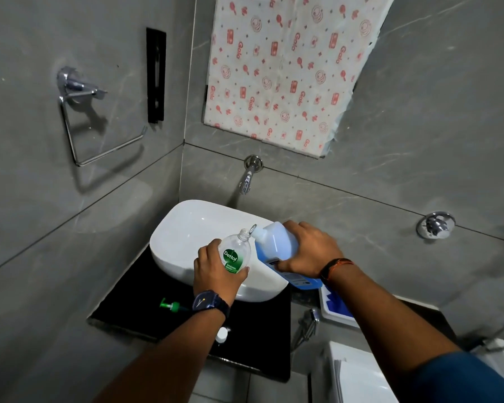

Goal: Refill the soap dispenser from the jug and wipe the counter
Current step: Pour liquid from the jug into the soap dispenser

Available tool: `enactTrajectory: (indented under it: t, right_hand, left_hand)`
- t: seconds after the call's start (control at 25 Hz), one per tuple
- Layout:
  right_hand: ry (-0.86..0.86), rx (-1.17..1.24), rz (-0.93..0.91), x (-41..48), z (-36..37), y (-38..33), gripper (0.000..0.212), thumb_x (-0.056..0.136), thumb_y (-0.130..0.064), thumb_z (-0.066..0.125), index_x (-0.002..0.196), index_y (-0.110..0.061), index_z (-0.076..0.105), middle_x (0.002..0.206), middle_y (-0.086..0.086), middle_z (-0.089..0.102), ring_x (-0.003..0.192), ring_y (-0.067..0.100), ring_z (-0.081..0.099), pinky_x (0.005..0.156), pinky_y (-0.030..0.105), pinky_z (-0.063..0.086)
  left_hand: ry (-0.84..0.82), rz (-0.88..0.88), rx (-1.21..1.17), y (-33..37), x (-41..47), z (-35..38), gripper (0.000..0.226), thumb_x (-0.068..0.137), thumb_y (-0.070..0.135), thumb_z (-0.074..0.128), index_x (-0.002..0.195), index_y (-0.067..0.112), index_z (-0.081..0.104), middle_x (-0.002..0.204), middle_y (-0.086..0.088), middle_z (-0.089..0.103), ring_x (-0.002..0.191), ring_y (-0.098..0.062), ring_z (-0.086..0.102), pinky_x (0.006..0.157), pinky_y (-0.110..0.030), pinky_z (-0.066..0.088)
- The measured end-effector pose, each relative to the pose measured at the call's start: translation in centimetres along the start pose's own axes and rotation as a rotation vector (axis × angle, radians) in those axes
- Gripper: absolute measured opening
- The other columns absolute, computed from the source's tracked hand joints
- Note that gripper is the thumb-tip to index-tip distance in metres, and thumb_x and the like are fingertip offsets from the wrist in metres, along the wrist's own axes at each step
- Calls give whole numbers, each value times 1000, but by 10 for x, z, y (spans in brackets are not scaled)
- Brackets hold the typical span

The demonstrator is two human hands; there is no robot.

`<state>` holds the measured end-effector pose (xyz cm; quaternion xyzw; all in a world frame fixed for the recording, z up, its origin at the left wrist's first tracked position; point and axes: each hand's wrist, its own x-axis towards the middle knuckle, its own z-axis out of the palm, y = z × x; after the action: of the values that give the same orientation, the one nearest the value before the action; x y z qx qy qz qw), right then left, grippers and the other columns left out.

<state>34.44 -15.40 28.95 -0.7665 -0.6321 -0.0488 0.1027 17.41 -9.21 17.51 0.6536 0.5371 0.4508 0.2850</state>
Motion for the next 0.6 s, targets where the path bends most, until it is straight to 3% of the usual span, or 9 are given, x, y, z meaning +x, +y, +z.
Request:
enactTrajectory:
  t: [0.6]
  right_hand:
    - [-135,-125,-49,-6,25,-3,74,53,-71,62,117,-37,45,98,-2,57,85,28,60,71,35,48]
  left_hand:
    - [3,-13,30,-30,-19,10,86,41,23,89,115,20,46,105,-10,52,93,-36,55,79,-43,50]
